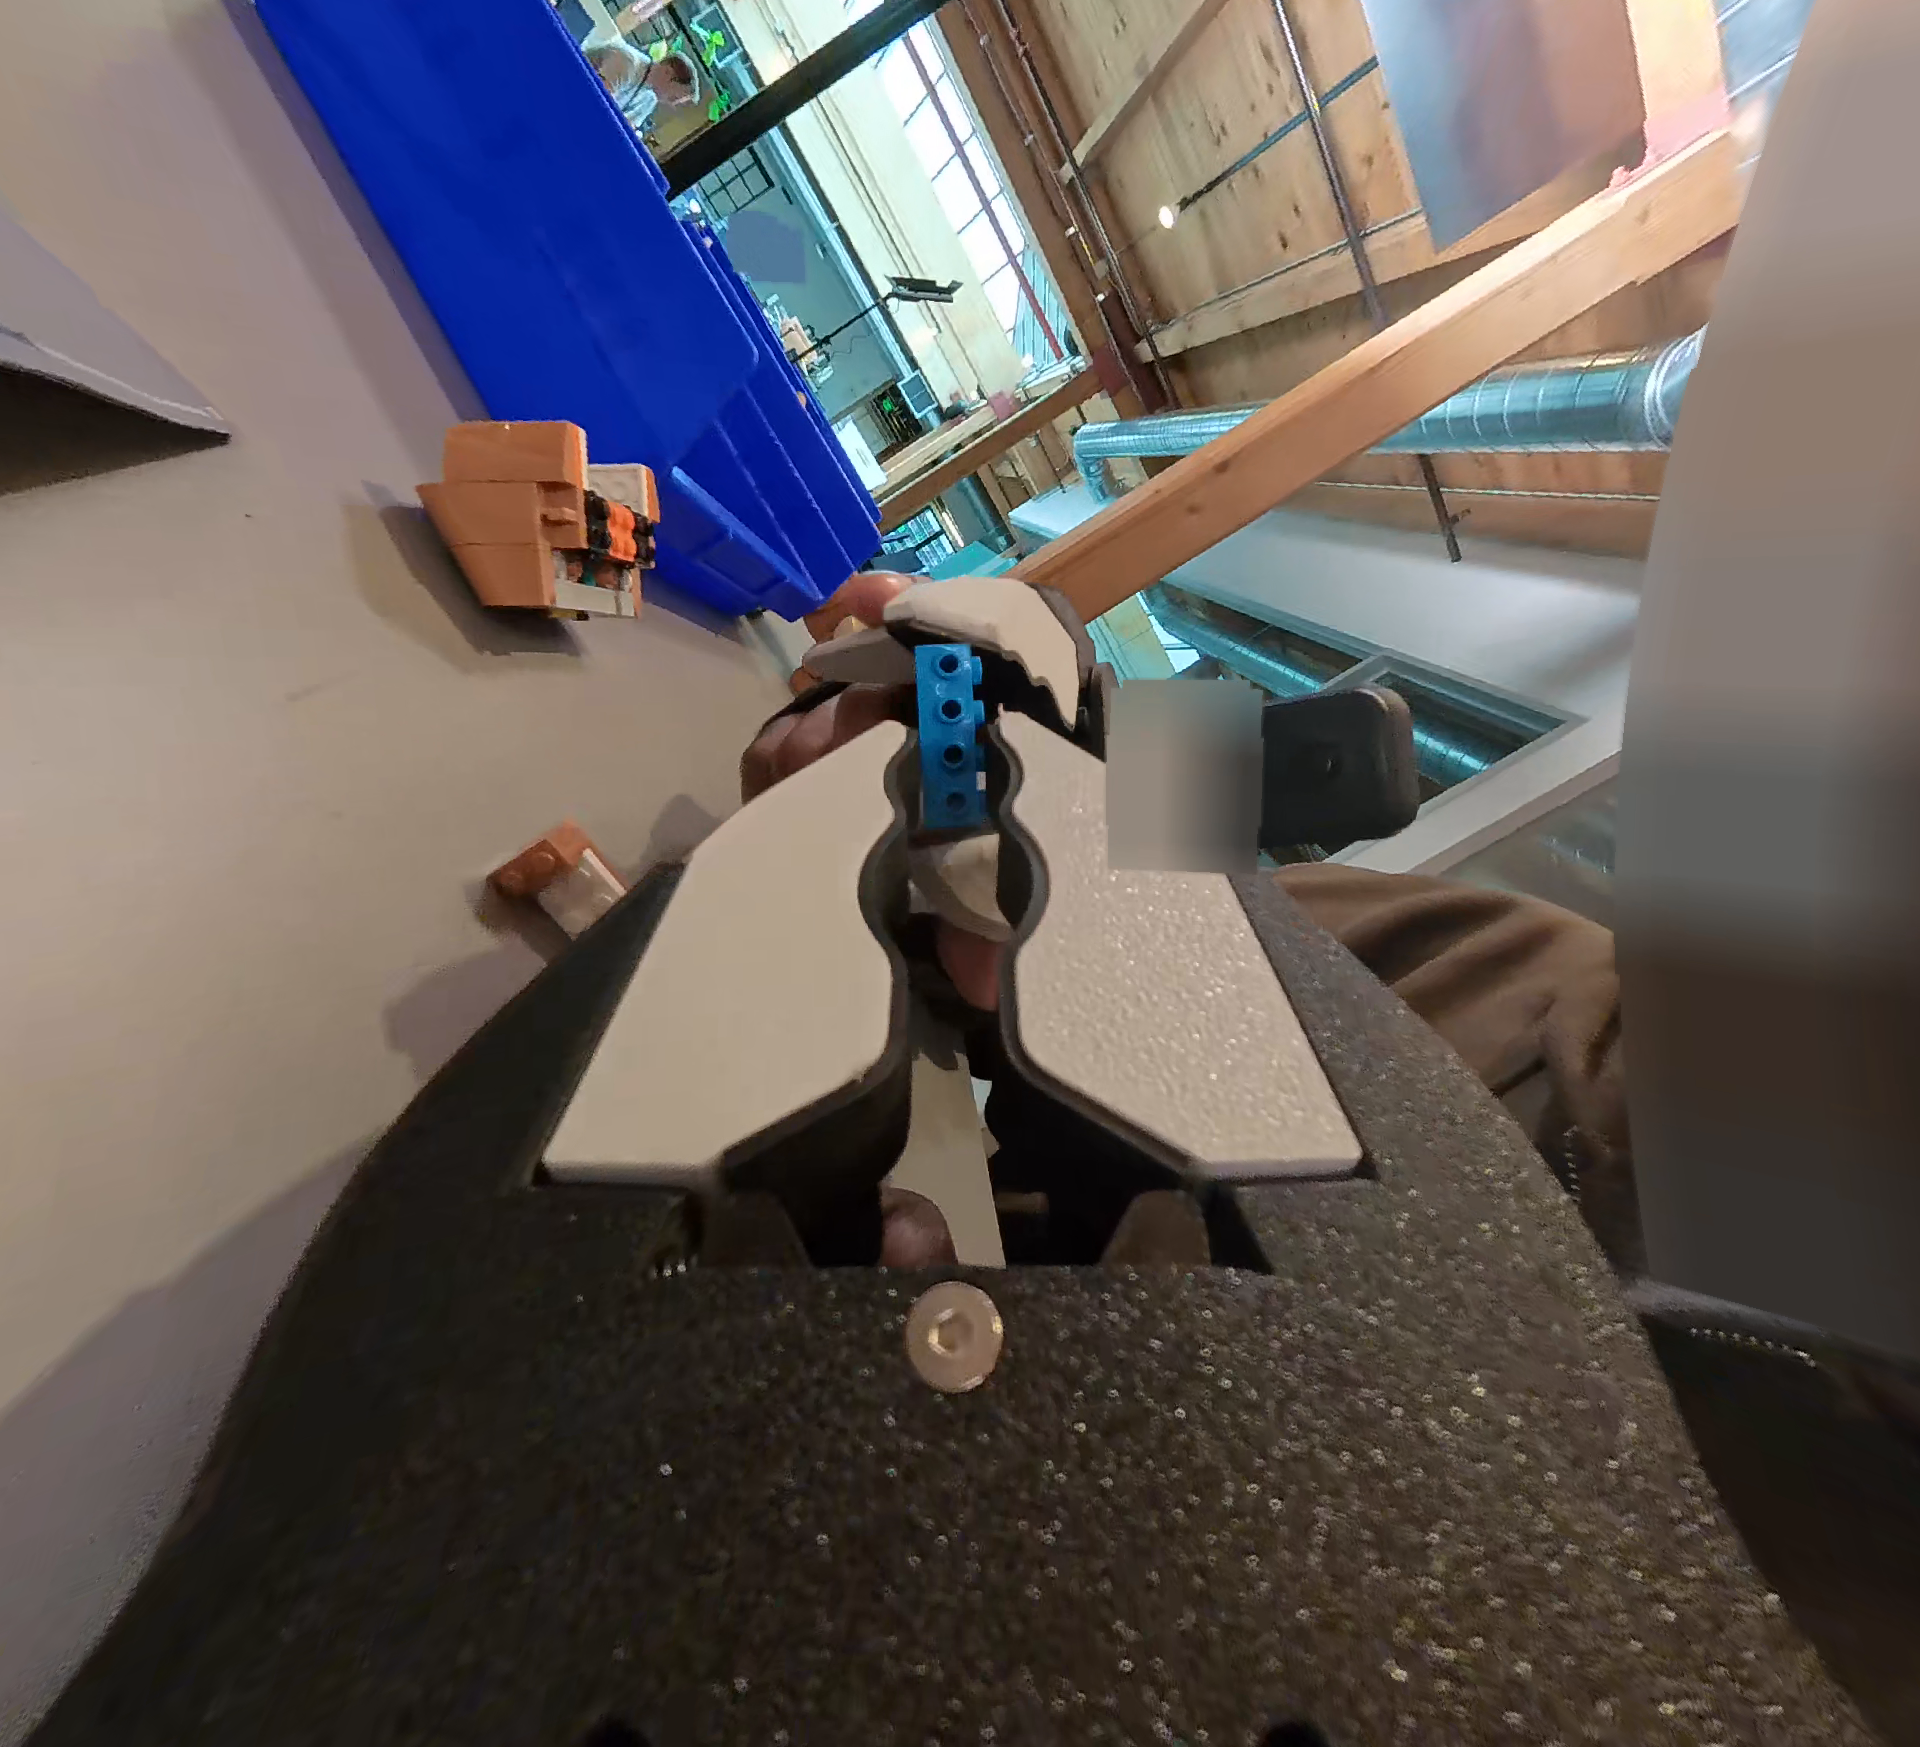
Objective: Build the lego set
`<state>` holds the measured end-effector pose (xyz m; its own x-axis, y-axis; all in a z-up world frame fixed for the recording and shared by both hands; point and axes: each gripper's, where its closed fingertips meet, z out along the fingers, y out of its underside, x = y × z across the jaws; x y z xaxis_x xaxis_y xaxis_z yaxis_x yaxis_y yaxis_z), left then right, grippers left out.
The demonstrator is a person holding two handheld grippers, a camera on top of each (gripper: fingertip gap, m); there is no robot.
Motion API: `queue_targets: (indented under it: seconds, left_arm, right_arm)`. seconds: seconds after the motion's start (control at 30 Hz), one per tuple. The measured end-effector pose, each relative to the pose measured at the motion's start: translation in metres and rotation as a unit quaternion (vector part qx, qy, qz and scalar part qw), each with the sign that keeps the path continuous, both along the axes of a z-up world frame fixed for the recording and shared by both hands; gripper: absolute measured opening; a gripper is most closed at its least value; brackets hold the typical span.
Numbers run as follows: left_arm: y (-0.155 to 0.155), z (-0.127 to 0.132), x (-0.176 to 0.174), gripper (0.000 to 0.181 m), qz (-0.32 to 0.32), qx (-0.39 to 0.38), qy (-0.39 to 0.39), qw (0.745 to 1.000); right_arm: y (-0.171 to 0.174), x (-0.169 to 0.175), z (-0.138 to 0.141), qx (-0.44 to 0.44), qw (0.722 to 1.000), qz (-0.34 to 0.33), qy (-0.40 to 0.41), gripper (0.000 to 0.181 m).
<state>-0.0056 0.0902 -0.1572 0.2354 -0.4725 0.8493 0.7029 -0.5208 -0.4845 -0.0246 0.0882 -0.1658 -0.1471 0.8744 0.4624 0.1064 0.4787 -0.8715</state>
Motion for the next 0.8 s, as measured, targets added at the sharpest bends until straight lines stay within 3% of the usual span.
queue_targets:
  seconds: [0.13, 0.27, 0.33, 0.4, 0.47, 0.53, 0.8]
  left_arm:
    - [-0.004, 0.004, 0.005, 0.013, -0.010, 0.034, 0.046, 0.998]
    - [-0.009, 0.013, -0.003, 0.035, 0.005, 0.112, 0.171, 0.979]
    - [-0.017, 0.018, -0.004, 0.035, 0.013, 0.178, 0.269, 0.946]
    - [-0.023, 0.013, -0.003, 0.036, 0.020, 0.236, 0.389, 0.890]
    - [-0.027, 0.004, 0.000, 0.037, 0.022, 0.278, 0.484, 0.830]
    - [-0.028, -0.007, 0.003, 0.038, 0.009, 0.283, 0.529, 0.800]
    - [-0.037, -0.014, 0.017, 0.036, -0.050, 0.260, 0.503, 0.823]
  right_arm:
    - [-0.006, 0.005, 0.003, -0.047, 0.998, 0.045, -0.009, 0.034]
    - [-0.013, 0.014, -0.001, -0.141, 0.982, 0.114, -0.057, 0.034]
    - [-0.020, 0.019, -0.003, -0.196, 0.964, 0.155, -0.089, 0.034]
    - [-0.025, 0.024, -0.005, -0.234, 0.948, 0.182, -0.111, 0.034]
    - [-0.031, 0.027, -0.008, -0.238, 0.942, 0.200, -0.126, 0.034]
    - [-0.035, 0.029, -0.011, -0.220, 0.944, 0.208, -0.132, 0.034]
    - [-0.041, 0.030, -0.018, -0.167, 0.953, 0.205, -0.144, 0.034]
